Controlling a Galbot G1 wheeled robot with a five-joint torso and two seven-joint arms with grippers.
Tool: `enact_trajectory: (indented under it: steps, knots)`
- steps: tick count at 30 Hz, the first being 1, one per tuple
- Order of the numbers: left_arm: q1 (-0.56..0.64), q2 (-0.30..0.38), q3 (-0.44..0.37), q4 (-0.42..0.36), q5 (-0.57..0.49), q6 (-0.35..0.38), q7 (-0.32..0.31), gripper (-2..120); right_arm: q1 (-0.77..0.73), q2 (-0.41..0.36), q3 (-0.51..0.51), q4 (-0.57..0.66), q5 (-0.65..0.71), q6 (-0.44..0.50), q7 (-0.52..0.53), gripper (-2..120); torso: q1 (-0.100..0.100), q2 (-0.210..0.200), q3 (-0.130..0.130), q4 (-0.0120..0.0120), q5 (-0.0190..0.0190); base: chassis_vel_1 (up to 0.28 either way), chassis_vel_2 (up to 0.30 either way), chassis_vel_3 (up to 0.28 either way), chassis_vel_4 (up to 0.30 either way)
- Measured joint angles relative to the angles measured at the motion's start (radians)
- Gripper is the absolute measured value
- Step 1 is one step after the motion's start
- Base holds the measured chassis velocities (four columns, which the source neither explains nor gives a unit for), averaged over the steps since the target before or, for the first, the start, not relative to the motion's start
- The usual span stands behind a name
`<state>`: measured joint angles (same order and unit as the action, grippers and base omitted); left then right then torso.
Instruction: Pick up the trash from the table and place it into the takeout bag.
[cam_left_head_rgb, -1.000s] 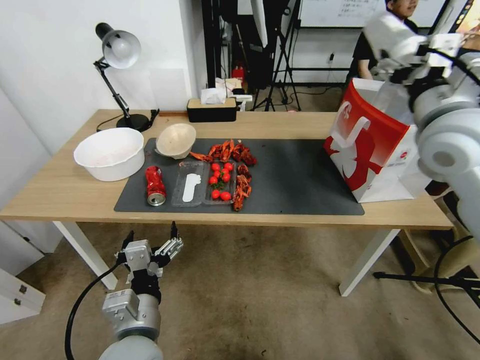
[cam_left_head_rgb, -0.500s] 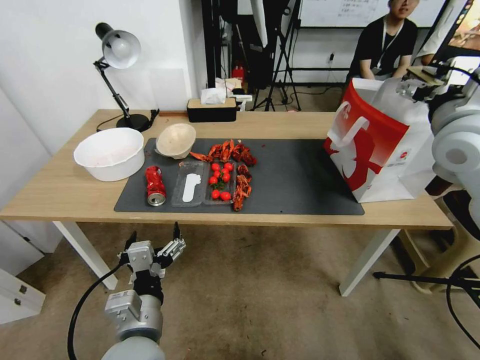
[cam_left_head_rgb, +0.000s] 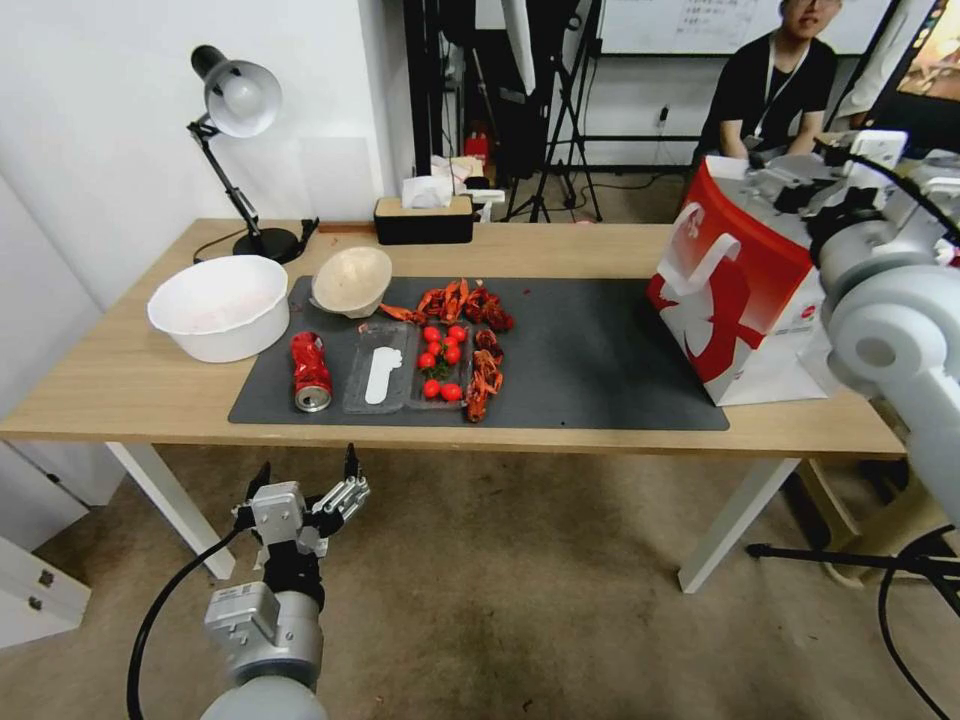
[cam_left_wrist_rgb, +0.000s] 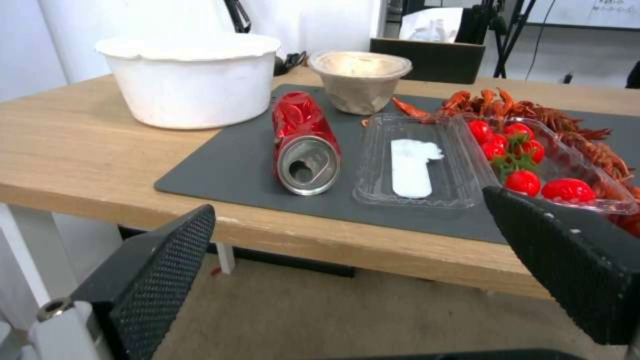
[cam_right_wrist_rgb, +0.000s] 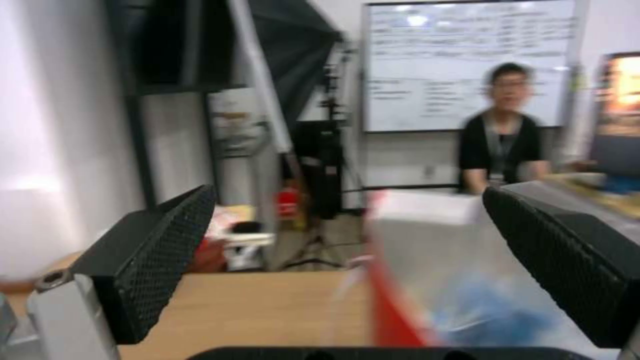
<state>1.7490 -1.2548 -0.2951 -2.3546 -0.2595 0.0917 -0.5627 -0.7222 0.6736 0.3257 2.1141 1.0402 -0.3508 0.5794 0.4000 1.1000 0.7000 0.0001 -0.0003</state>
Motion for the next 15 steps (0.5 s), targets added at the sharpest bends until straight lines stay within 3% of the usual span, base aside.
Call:
enact_trajectory:
  steps: [4,8,15]
  knots:
    - [-0.003,-0.003,0.0,0.005,-0.001,-0.001,0.0,100,-0.169,0.021,0.053,0.083,-0.075,0.078,-0.086,100,0.0,0.0,0.0,-0.0002,0.0001,0.0,0.0,0.0,0.0]
    - [-0.004,-0.004,-0.001,0.006,-0.003,-0.002,0.0,100,-0.288,0.053,0.087,0.136,-0.135,0.112,-0.097,100,0.0,0.0,0.0,0.0,0.0002,0.0,0.0,0.0,0.0]
    - [-0.008,0.001,-0.003,0.007,-0.007,-0.005,0.002,100,-0.668,0.192,0.172,0.203,-0.363,0.274,-0.157,100,0.0,0.0,0.0,-0.0001,0.0004,0.0,0.0,0.0,0.0]
